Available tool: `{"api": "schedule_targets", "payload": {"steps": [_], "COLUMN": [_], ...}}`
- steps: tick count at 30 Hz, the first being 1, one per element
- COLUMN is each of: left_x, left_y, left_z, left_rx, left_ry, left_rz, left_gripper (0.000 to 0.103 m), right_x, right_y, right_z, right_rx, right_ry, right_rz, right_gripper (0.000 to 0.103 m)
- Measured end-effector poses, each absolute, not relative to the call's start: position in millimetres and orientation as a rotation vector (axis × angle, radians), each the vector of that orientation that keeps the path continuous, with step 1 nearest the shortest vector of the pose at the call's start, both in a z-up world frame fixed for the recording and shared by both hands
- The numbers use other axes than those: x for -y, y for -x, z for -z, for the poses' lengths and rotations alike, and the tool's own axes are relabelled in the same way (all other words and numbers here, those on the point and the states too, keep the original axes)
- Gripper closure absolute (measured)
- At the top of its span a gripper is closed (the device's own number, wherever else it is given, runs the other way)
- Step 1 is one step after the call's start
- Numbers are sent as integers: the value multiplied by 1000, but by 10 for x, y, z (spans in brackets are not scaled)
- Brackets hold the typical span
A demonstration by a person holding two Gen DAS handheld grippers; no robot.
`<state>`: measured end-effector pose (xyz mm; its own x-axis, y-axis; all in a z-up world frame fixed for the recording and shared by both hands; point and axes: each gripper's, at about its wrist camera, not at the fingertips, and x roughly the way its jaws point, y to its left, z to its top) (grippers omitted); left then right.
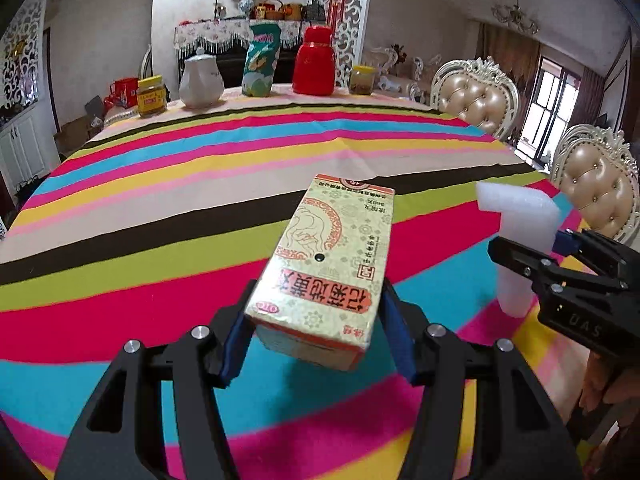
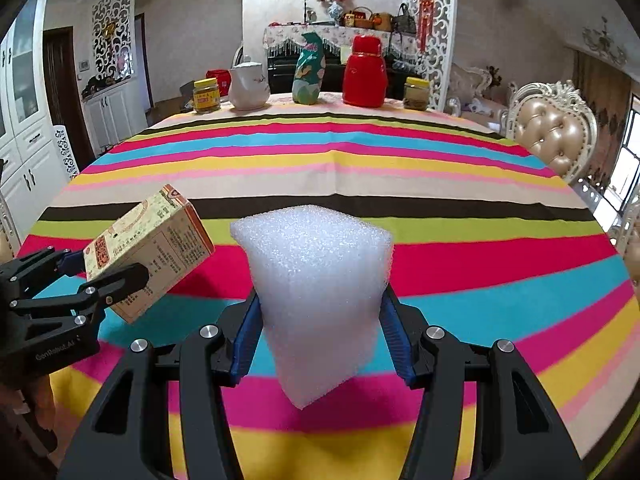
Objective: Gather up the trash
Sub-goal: 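Carry the medicine box and foam block over the pink bin with both grippers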
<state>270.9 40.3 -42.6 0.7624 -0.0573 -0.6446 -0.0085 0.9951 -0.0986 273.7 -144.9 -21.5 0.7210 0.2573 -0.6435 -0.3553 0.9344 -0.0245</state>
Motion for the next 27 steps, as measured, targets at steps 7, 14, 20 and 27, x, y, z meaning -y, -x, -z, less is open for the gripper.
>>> {"api": "schedule_targets", "payload": {"steps": [7, 14, 20, 27], "left_x": [-130, 238, 485, 778], "left_y": [-2309, -1926, -1605, -1349], "left_z": [376, 328, 292, 256], "left_rx": [-673, -651, -629, -607], "left_ry": [112, 74, 57, 41], "left_rz": [47, 89, 133, 186], "left_gripper": [46, 46, 46, 46], "right_x": [1760, 2131, 2422, 2741], "right_y": [-2248, -1781, -1451, -1175], "right_z": [169, 130, 84, 95], "right_rx": [-651, -621, -602, -584], "right_ry": [154, 123, 101, 60], "right_rz": [-307, -273, -245, -198], "right_gripper": [50, 50, 50, 50]}}
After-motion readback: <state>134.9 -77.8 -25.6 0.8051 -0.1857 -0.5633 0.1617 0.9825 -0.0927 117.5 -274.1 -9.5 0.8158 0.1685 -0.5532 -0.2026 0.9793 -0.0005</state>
